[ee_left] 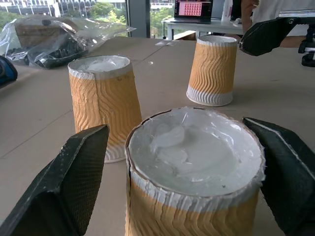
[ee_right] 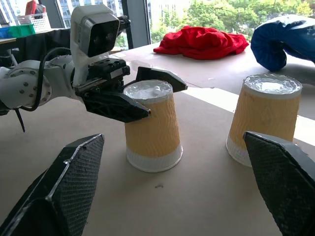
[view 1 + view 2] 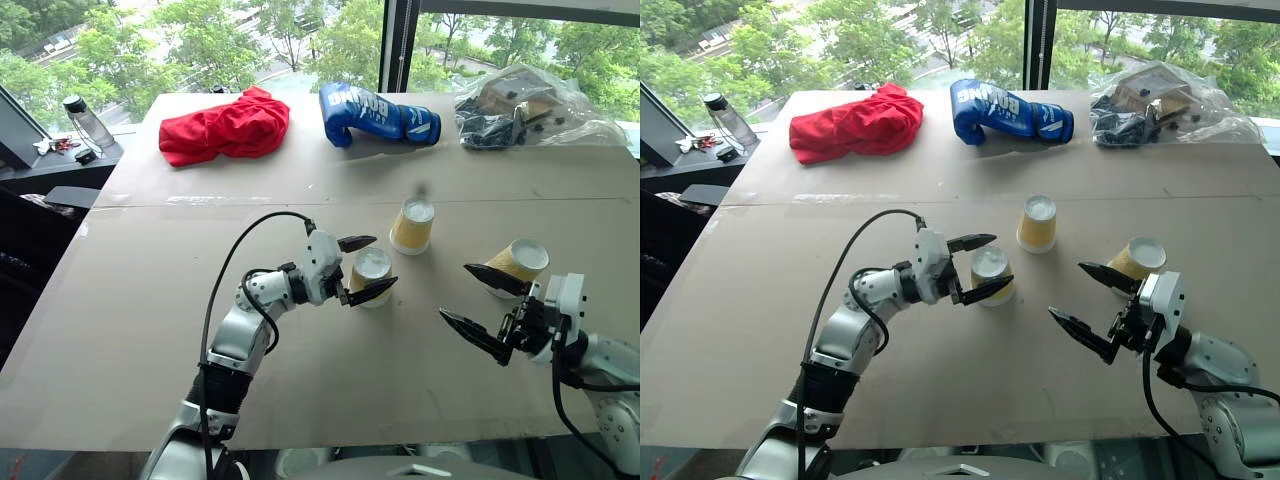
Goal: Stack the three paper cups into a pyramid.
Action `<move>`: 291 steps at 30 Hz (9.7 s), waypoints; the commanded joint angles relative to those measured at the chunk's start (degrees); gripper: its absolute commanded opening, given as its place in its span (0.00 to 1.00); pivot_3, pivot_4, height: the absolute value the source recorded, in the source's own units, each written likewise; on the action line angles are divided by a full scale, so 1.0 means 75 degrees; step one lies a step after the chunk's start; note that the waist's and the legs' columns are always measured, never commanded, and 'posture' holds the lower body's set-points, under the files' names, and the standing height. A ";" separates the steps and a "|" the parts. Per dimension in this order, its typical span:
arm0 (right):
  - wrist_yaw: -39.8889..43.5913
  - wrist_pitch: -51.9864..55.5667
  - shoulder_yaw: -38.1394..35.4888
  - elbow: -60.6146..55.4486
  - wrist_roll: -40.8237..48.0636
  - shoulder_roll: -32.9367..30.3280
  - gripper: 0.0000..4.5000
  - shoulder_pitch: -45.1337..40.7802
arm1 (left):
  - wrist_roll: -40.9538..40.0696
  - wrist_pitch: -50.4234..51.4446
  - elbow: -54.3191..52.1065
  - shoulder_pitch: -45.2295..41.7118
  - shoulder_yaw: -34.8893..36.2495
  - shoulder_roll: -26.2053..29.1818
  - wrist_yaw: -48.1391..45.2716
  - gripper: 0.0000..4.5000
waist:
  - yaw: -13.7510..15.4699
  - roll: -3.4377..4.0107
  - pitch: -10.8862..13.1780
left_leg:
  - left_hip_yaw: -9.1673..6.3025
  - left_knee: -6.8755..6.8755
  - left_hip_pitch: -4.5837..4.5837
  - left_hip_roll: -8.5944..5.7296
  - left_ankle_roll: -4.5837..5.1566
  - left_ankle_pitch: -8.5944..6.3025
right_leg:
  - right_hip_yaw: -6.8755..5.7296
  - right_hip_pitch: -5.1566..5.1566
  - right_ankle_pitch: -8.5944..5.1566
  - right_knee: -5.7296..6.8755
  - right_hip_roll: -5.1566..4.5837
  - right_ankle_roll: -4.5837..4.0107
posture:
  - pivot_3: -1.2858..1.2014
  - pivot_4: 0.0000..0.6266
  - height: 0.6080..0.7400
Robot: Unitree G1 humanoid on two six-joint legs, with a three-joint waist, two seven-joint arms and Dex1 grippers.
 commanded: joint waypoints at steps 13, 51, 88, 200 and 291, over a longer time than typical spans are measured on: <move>-0.2287 0.0152 0.0810 0.1722 -0.1491 0.1481 1.00 -0.2720 | -0.2717 0.3516 -0.3290 -0.0108 0.2410 0.3030 0.0053 0.99 | -0.0075 0.0000 0.0005 | 0.0003 -0.0002 -0.0002 0.0003 -0.0027 0.0016 | 0.0019 -0.0022 -0.0001 0.0026 0.0021 -0.0001 | 0.52 0.24 0.98; -0.1940 0.0181 0.0951 0.1861 -0.1841 0.1522 0.42 -0.3142 | -0.3942 0.4573 -0.4169 0.0766 0.3417 0.3948 0.0365 1.00 | -0.0244 -0.0003 0.0012 | 0.0003 -0.0016 -0.0019 0.0004 -0.0067 0.0039 | 0.0139 -0.0080 -0.0002 0.0094 0.0059 -0.0002 | 0.52 0.24 0.98; -0.0894 -0.0402 0.1458 0.1268 -0.1232 0.1316 1.00 -0.1930 | -0.3765 0.4279 -0.4415 0.1801 0.3098 0.4172 -0.0255 1.00 | -0.0241 -0.0009 0.0014 | 0.0005 -0.0017 -0.0010 0.0009 -0.0069 0.0040 | 0.0148 -0.0079 -0.0004 0.0097 0.0062 -0.0006 | 0.52 0.24 0.98; -0.0362 0.1546 0.1732 -0.0235 -0.0379 -0.0180 0.44 -0.4619 | -0.3353 0.4194 -0.4341 0.1210 0.2960 0.4028 -0.0123 1.00 | -0.0095 -0.0029 0.0030 | 0.0025 -0.0015 -0.0012 0.0036 -0.0066 0.0040 | 0.0205 -0.0085 -0.0002 0.0087 0.0099 -0.0008 | 0.52 0.24 0.98; 0.1613 0.0607 -0.1670 0.1293 0.0698 -0.1594 0.99 -0.0185 | -0.2254 0.3548 -0.3997 0.3376 0.3327 0.3205 0.0595 1.00 | -0.0065 -0.0036 0.0034 | 0.0025 -0.0037 -0.0013 0.0036 -0.0017 0.0011 | 0.0199 -0.0061 -0.0002 0.0029 0.0053 -0.0007 | 0.52 0.24 0.98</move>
